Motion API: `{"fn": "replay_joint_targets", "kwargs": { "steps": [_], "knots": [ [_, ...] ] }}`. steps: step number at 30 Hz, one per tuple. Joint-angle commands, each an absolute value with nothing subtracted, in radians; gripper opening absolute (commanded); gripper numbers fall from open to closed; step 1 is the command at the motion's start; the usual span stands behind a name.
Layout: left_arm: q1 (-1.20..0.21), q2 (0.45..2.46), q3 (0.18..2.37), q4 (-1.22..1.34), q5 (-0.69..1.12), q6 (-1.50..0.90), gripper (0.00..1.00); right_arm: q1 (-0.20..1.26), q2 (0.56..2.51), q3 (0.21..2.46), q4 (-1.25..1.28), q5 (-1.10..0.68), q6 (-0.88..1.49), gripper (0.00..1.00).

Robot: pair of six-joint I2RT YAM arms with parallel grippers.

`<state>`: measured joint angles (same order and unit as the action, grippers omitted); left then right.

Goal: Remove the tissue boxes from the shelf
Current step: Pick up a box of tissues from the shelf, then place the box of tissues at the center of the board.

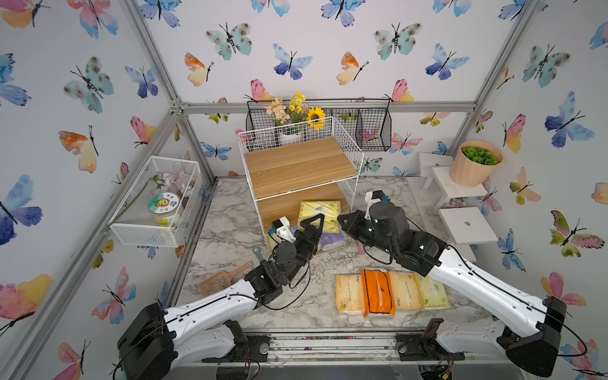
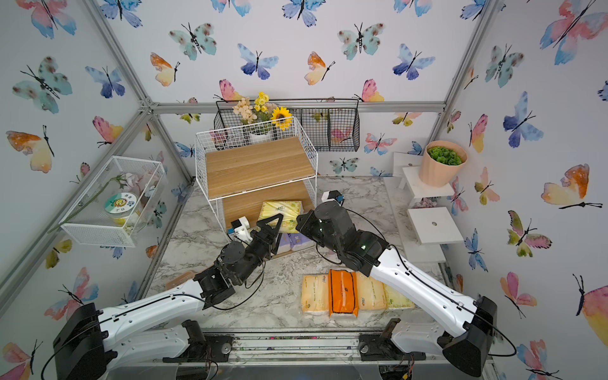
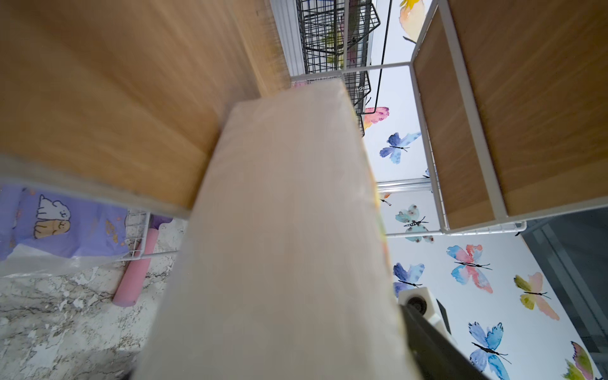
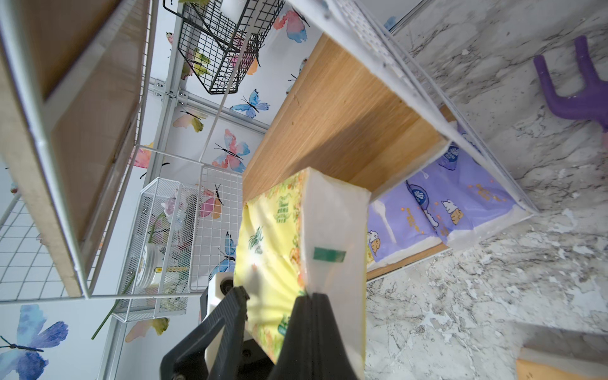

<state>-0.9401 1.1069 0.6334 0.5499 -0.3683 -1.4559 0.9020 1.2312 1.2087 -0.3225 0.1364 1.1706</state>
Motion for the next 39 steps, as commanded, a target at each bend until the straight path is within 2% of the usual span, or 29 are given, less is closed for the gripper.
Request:
{"fn": "replay_joint_targets", "kwargs": {
  "steps": [1, 8, 10, 18, 20, 27, 34, 39],
  "knots": [
    [-0.934, 1.116, 0.666, 0.59, -0.359, -1.451, 0.76, 0.9, 1.197, 1.193, -0.318, 0.109, 1.179, 0.01],
    [-0.935, 1.138, 0.683, 0.594, -0.329, -1.447, 0.54, 0.9, 1.185, 1.169, -0.311, 0.104, 1.18, 0.01],
    [-0.934, 1.137, 0.691, 0.582, -0.315, -1.435, 0.5, 0.9, 1.178, 1.159, -0.311, 0.111, 1.181, 0.04],
    [-0.937, 1.126, 0.704, 0.545, -0.276, -1.394, 0.41, 0.9, 1.117, 1.135, -0.343, 0.214, 1.104, 0.51],
    [-0.942, 1.111, 0.705, 0.529, -0.266, -1.364, 0.4, 0.9, 1.088, 1.115, -0.341, 0.261, 1.067, 0.58],
    [-0.994, 1.011, 0.692, 0.342, -0.22, -1.204, 0.35, 0.9, 0.961, 0.988, -0.133, 0.265, 0.853, 0.63],
    [-1.0, 0.864, 0.607, 0.117, -0.061, -1.044, 0.35, 0.9, 0.953, 1.013, -0.176, 0.264, 0.737, 0.61],
    [-1.003, 0.734, 0.566, -0.15, 0.042, -0.938, 0.36, 0.9, 0.935, 1.016, -0.201, 0.29, 0.693, 0.6]
  ]
}}
